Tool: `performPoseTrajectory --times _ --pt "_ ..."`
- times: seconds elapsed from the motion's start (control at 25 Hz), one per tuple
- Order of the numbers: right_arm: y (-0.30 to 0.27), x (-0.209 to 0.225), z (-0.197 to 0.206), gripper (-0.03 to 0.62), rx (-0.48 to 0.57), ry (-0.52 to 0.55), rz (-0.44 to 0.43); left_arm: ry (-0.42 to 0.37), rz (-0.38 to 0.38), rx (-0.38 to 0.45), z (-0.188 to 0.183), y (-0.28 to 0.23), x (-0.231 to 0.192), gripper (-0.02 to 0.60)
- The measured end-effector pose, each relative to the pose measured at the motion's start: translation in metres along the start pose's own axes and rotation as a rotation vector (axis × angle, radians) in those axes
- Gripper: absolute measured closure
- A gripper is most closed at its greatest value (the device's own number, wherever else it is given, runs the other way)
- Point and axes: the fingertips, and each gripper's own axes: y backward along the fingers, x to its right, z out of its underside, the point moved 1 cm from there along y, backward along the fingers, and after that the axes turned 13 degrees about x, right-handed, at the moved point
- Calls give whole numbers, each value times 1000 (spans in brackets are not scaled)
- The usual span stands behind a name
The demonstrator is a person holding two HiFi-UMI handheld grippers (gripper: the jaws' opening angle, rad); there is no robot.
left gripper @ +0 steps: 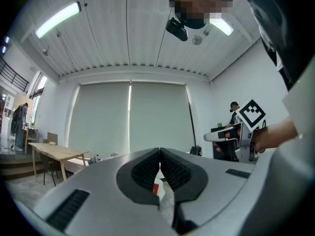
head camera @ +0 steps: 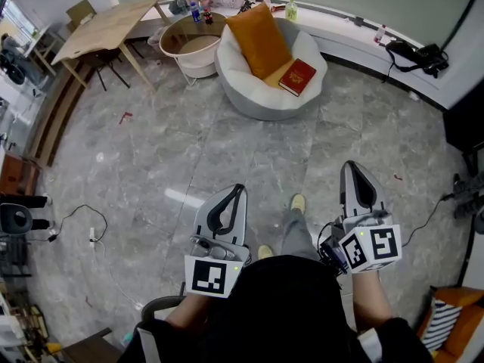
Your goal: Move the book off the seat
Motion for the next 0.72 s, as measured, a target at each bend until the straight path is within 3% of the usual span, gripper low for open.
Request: performPoseTrajectory --times 0.72 --pt "-84 68 17 583 -59 39 -31 51 3 -45 38 -115 -3 568"
